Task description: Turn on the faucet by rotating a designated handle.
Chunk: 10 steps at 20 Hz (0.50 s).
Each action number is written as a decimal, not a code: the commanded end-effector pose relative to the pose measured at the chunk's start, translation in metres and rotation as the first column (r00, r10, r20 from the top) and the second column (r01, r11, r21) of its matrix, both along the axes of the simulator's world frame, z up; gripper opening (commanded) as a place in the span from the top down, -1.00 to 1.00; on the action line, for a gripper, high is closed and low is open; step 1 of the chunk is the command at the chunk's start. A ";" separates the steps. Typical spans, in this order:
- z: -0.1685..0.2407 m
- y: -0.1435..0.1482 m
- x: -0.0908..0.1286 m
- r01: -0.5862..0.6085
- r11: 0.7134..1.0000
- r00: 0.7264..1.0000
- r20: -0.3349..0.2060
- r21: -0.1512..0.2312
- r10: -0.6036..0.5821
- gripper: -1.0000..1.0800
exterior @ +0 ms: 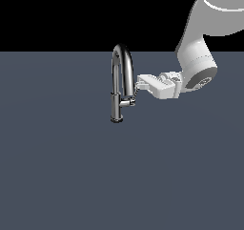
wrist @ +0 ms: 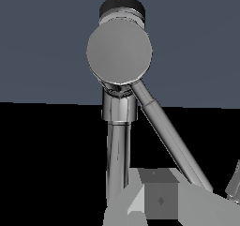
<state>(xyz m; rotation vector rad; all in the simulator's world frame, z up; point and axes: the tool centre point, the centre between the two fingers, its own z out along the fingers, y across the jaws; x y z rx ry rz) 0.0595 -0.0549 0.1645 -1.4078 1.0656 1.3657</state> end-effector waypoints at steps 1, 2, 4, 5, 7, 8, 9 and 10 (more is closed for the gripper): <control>-0.008 -0.001 -0.009 -0.004 1.000 1.000 -0.009 0.003 0.004 1.00; -0.010 -0.001 -0.011 -0.005 1.000 1.000 -0.009 0.003 0.005 1.00; -0.013 -0.002 -0.016 -0.005 1.000 1.000 -0.009 0.004 0.005 1.00; -0.015 -0.003 -0.019 -0.006 1.000 1.000 -0.009 0.004 0.006 1.00; -0.019 -0.004 -0.025 -0.007 1.000 1.000 -0.010 0.005 0.007 1.00; -0.021 -0.004 -0.027 -0.008 1.000 1.000 -0.010 0.005 0.008 1.00; -0.023 -0.005 -0.030 -0.008 1.000 1.000 -0.010 0.005 0.008 1.00; -0.026 -0.005 -0.033 -0.009 1.000 1.000 -0.010 0.006 0.009 1.00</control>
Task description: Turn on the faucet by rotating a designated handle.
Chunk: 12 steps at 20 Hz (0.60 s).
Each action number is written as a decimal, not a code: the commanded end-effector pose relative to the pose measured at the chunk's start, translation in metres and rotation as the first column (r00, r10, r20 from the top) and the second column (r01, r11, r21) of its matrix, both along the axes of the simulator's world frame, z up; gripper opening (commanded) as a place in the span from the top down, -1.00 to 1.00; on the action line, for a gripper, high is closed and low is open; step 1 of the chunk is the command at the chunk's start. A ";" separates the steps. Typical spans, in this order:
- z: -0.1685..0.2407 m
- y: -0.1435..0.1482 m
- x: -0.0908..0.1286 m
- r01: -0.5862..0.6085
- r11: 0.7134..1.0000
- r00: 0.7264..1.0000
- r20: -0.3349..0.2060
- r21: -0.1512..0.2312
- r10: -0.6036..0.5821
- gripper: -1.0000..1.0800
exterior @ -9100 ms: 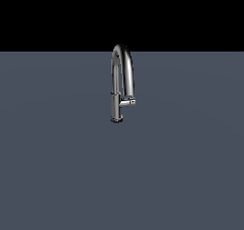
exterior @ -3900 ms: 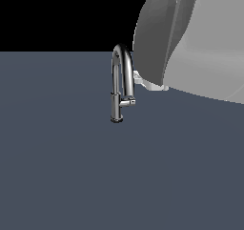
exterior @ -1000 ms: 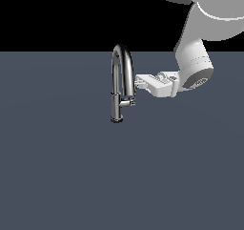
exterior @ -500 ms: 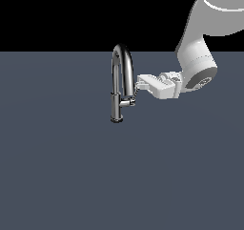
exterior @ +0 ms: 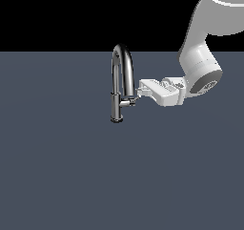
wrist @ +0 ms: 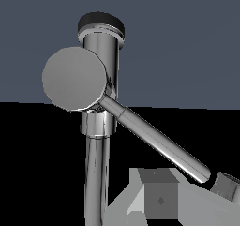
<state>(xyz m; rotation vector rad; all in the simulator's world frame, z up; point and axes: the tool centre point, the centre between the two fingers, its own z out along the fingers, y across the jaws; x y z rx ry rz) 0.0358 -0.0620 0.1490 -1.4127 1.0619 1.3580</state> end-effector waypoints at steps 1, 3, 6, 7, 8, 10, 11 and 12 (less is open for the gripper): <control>-0.012 0.001 -0.013 -0.010 1.000 1.000 -0.018 0.007 0.010 1.00; -0.017 0.000 -0.019 -0.011 1.000 1.000 -0.019 0.008 0.011 1.00; -0.009 -0.005 -0.014 -0.001 1.000 1.000 0.000 0.000 0.001 1.00; -0.016 -0.004 -0.015 -0.002 1.000 1.000 -0.002 0.001 0.002 1.00; -0.023 -0.004 -0.017 -0.003 1.000 1.000 -0.003 0.001 0.003 1.00; -0.036 -0.004 -0.019 -0.005 1.000 1.000 -0.007 0.003 0.005 1.00; -0.042 -0.004 -0.021 -0.006 1.000 1.000 -0.008 0.004 0.006 1.00; -0.049 -0.003 -0.022 -0.007 1.000 1.000 -0.010 0.004 0.007 1.00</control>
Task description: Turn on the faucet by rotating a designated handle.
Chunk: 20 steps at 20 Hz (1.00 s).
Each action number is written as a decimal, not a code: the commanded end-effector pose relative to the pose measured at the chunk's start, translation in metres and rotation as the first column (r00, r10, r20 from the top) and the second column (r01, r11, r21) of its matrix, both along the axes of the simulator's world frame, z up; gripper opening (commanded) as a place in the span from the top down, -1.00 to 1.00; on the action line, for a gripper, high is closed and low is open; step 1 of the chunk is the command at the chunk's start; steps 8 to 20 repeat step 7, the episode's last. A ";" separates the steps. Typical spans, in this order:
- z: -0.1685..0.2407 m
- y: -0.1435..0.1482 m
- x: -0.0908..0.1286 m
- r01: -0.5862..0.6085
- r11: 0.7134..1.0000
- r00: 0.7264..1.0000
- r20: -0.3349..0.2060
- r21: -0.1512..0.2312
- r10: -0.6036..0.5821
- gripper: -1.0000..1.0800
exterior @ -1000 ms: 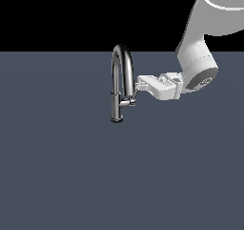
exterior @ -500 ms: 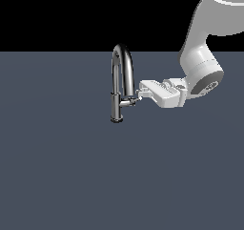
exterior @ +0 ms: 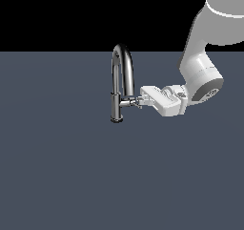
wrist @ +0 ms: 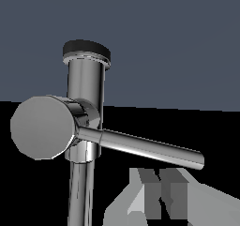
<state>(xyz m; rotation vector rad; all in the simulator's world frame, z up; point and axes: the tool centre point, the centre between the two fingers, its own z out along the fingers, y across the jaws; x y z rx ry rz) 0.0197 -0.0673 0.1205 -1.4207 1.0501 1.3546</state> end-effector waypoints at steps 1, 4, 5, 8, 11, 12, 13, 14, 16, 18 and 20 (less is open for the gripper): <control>-0.026 0.002 -0.007 -0.002 1.000 1.000 -0.021 0.003 0.002 1.00; -0.044 0.003 -0.011 -0.005 1.000 1.000 -0.026 0.005 0.005 1.00; -0.050 0.003 -0.013 -0.005 1.000 1.000 -0.028 0.006 0.006 1.00; -0.056 0.003 -0.014 -0.006 1.000 1.000 -0.029 0.006 0.007 1.00; -0.056 0.003 -0.014 -0.006 1.000 1.000 -0.029 0.006 0.007 1.00; -0.056 0.003 -0.014 -0.006 1.000 1.000 -0.029 0.006 0.007 1.00; -0.056 0.003 -0.014 -0.006 1.000 1.000 -0.029 0.006 0.007 1.00; -0.056 0.003 -0.014 -0.006 1.000 1.000 -0.029 0.006 0.007 1.00; -0.056 0.003 -0.014 -0.006 1.000 1.000 -0.029 0.006 0.007 1.00; -0.056 0.003 -0.014 -0.006 1.000 1.000 -0.029 0.006 0.007 1.00; -0.056 0.003 -0.014 -0.006 1.000 1.000 -0.029 0.006 0.007 1.00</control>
